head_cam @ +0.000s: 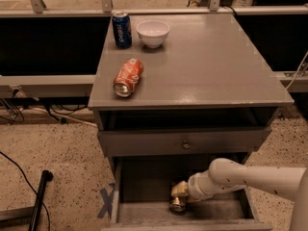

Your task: Pick orange can from middle drawer and place on counter

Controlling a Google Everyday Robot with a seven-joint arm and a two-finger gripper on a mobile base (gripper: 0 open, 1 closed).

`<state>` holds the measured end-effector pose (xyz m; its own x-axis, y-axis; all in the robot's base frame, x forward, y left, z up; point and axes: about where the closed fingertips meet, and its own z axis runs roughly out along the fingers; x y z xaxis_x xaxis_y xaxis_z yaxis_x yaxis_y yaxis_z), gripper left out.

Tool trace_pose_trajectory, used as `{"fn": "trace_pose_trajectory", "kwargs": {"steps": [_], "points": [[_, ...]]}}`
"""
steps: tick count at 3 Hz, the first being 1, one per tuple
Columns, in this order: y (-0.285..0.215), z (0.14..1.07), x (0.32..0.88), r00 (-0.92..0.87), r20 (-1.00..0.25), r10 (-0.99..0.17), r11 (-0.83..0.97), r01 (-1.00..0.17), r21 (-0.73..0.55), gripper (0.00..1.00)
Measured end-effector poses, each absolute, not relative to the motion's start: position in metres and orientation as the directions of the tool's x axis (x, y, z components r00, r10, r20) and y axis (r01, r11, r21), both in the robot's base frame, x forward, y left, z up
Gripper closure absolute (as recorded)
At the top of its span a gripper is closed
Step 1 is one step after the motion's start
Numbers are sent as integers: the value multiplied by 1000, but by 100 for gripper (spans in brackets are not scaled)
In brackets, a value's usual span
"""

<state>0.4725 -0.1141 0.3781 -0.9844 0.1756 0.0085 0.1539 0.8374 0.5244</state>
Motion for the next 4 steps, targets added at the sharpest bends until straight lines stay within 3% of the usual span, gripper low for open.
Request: {"fn": "trace_pose_trajectory", "kwargs": {"steps": [1,2,4], "points": [[-117,410,477,-981,13,193,771,159,617,91],[-135,474,468,-983,-8,183,677,120,726,100],[-189,561,433,-987,-48,153,508,37,860,100]]}}
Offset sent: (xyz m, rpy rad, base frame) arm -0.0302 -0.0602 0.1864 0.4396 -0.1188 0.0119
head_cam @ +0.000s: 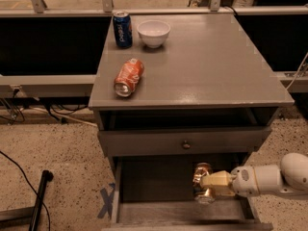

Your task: Pick orange can from middle drawer and place on counter

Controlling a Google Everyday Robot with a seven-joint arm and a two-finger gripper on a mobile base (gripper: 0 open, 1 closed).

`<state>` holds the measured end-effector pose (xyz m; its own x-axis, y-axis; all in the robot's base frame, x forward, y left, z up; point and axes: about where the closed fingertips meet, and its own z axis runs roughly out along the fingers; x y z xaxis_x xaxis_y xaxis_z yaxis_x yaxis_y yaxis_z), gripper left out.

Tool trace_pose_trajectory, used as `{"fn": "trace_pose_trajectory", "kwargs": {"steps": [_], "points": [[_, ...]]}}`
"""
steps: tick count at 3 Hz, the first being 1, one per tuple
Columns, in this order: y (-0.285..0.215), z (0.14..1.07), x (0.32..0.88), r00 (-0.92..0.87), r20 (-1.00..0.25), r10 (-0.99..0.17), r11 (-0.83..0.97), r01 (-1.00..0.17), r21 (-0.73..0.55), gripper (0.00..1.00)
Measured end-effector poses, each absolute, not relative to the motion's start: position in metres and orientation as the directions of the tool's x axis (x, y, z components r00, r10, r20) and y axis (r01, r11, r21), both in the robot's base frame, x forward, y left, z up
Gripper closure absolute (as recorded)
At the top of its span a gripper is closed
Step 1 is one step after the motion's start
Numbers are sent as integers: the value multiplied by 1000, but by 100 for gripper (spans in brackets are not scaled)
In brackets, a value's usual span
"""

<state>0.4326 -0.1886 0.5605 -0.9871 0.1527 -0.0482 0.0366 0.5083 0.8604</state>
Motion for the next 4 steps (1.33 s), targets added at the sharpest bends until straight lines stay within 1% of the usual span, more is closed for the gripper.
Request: {"fn": "trace_pose_trajectory", "kwargs": {"steps": [1,2,4], "points": [[-188,560,433,-987,-48,153,508,37,860,100],[-198,599,437,-984,-109,144,491,-24,871,100],[-229,738,434,-944,-310,115,453,-228,862,100]]}}
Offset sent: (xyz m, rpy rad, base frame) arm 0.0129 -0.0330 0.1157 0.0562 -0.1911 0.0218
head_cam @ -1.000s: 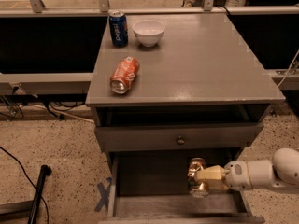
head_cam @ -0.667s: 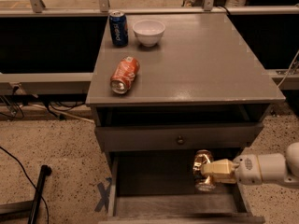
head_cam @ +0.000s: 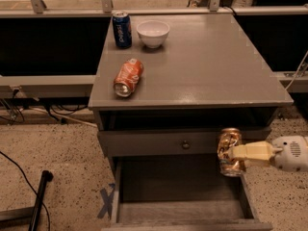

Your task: Pick orange can from middle drawer and place on counter

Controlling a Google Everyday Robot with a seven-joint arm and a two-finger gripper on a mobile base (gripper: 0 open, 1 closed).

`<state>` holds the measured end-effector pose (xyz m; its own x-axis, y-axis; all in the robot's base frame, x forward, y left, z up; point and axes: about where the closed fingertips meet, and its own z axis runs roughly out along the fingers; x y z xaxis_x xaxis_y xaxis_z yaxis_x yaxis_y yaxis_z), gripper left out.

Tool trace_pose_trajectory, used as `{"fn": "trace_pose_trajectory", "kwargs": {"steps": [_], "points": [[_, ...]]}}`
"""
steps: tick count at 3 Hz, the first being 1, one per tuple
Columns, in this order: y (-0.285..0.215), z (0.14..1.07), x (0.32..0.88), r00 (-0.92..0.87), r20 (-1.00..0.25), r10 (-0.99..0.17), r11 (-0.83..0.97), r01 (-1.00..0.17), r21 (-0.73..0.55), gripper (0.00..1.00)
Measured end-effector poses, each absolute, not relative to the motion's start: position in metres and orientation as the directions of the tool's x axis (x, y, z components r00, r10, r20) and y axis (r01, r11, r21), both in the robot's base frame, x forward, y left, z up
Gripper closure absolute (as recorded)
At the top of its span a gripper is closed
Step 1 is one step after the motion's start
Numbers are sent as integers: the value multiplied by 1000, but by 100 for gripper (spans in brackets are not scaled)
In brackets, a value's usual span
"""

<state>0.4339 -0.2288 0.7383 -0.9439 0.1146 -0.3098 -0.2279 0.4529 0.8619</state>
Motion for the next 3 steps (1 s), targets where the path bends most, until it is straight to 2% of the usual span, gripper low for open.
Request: {"fn": "trace_pose_trajectory", "kwargs": {"steps": [1,3], "points": [[-235,817,434,-902,-427,66,501,-340,796,100],[-217,896,489,-872,-489,3,634,-376,676,100]]}}
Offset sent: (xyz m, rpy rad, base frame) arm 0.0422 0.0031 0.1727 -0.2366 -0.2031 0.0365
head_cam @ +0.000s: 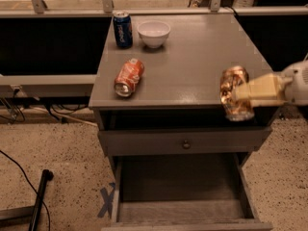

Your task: Pick orange can from middle drawer and place on counter

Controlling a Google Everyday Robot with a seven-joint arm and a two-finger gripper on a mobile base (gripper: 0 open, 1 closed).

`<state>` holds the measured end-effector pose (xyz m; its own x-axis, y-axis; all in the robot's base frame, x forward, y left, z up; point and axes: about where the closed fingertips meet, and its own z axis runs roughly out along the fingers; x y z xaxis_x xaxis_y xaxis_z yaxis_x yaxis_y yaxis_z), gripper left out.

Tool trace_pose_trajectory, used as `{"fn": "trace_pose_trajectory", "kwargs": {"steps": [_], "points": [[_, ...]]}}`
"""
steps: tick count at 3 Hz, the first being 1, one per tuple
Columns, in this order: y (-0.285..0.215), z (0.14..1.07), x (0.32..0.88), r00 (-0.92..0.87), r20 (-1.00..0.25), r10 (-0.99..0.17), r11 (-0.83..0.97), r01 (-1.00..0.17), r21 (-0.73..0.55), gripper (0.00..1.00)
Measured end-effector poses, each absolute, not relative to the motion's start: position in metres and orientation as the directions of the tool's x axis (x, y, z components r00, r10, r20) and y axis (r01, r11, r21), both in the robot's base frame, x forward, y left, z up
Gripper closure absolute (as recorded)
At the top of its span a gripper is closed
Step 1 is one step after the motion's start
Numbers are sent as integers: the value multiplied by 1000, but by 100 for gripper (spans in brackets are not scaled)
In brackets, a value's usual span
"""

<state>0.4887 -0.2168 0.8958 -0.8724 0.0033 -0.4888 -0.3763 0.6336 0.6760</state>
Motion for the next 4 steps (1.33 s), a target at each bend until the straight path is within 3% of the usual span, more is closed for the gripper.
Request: {"fn": "trace_pose_trajectory", "kwargs": {"steps": [3,4], "points": [[-203,899,619,-932,-361,27,784,-204,587,100],[-205,879,635,-951,-309,16,804,-171,569,84]]}}
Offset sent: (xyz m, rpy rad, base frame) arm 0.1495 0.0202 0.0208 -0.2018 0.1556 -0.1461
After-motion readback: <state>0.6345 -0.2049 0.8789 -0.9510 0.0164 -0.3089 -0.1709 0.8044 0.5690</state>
